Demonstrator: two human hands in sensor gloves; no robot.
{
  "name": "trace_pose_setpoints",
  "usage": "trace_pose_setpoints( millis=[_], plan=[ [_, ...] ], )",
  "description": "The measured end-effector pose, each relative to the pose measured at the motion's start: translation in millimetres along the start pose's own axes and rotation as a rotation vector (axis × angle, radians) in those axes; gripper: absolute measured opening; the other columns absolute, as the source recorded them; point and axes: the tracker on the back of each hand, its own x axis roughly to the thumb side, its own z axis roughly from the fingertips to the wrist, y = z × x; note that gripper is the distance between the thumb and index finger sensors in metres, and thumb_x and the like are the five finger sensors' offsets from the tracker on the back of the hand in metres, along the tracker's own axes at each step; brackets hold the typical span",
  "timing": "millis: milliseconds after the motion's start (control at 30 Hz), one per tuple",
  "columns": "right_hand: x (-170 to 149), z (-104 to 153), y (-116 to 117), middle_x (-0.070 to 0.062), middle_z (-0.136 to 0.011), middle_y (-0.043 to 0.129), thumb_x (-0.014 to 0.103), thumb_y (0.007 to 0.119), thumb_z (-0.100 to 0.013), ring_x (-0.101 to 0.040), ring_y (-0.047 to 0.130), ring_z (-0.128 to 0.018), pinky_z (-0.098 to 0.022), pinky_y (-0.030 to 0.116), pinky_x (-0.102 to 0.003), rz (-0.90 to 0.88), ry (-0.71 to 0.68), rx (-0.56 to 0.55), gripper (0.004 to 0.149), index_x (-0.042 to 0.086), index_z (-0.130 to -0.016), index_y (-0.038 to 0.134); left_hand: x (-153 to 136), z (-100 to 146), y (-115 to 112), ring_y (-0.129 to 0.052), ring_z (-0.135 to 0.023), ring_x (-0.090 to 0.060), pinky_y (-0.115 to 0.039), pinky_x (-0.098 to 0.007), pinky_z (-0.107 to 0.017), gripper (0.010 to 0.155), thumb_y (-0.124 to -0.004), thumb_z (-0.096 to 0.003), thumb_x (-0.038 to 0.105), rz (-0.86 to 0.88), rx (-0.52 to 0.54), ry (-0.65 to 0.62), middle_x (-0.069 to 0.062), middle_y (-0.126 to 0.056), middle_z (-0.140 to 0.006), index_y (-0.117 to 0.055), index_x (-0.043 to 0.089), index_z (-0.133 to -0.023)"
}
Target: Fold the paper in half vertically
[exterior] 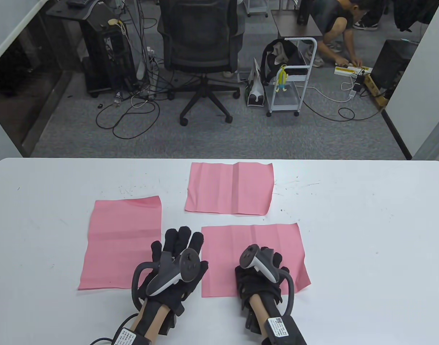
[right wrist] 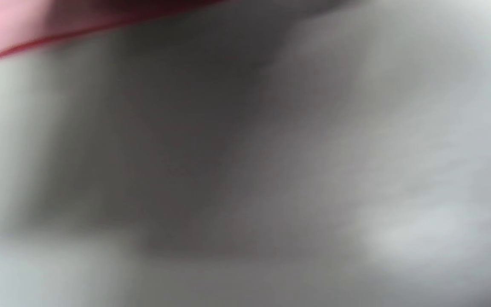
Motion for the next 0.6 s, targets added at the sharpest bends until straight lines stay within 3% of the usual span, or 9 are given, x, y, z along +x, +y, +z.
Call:
trace_pose_setpoints(
  millis=[300, 500, 600],
  plan=[
    [44, 11, 13, -0.008, -0.113, 0.001, 0.060, 0.046, -0.052, -0.046, 0.006, -0.100, -0.070, 0.024, -0.067, 0.073, -0.020, -0.025, 0.070, 0.034, -0.105, 0.009, 3, -2, -3, -0.011, -0.122, -0.033, -0.026, -0.066, -0.086, 0.078, -0.043, -0.0525, 0.070, -0.021, -0.018, 0.002, 0.005, -0.004, -0.130, -0.008, 0.043, -0.117],
    [49, 13, 16, -0.008, -0.113, 0.003, 0.060, 0.044, -0.051, -0.047, 0.010, -0.101, -0.070, 0.027, -0.068, 0.102, -0.023, -0.053, 0.069, 0.034, -0.105, 0.010, 3, -7, -11, -0.012, -0.122, -0.032, -0.026, -0.066, -0.087, 0.078, -0.043, -0.0525, 0.070, -0.046, -0.048, 0.012, 0.005, -0.006, -0.130, -0.009, 0.043, -0.117],
    [50, 13, 16, -0.009, -0.114, 0.004, 0.061, 0.044, -0.051, -0.047, 0.012, -0.102, -0.070, 0.029, -0.068, 0.130, -0.019, -0.071, 0.069, 0.034, -0.105, 0.010, 5, -13, -23, -0.011, -0.122, -0.031, -0.026, -0.065, -0.087, 0.077, -0.043, -0.0529, 0.069, -0.048, -0.115, 0.000, 0.005, -0.005, -0.130, -0.008, 0.044, -0.117]
  ],
)
